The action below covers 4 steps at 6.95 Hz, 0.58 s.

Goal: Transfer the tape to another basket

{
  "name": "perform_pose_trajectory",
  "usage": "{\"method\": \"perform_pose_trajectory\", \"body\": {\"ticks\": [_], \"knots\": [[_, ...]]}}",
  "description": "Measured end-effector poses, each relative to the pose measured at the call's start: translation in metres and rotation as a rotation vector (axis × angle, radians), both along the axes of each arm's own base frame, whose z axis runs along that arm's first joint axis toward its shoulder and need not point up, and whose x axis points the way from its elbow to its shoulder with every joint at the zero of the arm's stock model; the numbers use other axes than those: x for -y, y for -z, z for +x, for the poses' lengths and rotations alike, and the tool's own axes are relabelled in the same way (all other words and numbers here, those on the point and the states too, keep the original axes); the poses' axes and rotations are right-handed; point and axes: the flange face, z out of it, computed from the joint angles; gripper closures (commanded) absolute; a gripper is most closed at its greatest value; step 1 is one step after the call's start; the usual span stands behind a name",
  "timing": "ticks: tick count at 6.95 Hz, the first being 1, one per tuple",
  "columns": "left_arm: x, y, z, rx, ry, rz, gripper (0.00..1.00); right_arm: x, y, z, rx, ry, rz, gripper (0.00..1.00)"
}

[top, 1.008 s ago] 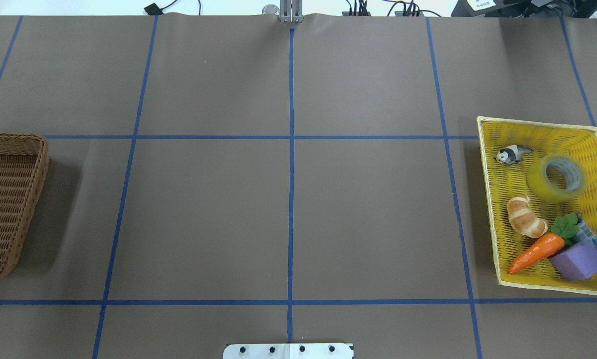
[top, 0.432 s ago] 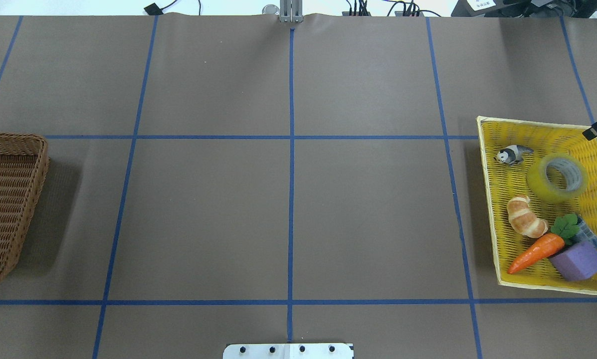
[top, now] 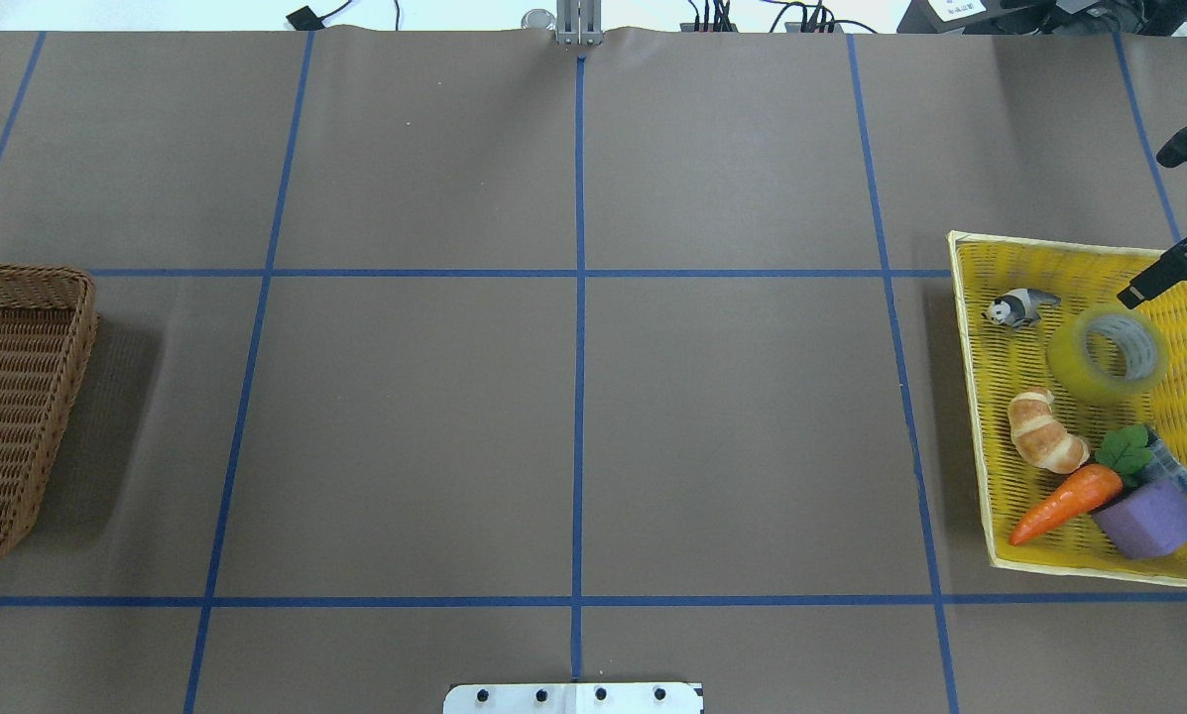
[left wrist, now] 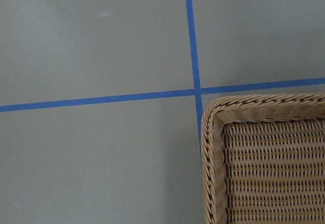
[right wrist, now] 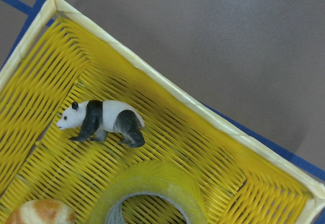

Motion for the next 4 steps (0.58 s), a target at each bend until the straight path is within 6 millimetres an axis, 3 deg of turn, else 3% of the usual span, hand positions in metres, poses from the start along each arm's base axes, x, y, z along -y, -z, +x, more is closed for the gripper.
{"method": "perform_pose_trajectory", "body": {"ticks": [4], "knots": [[0.005, 0.001, 0.001, -0.003, 0.000, 0.002, 0.01, -0.002, -0.025, -0.018, -0.065, 0.046, 0.004, 0.00]]}}
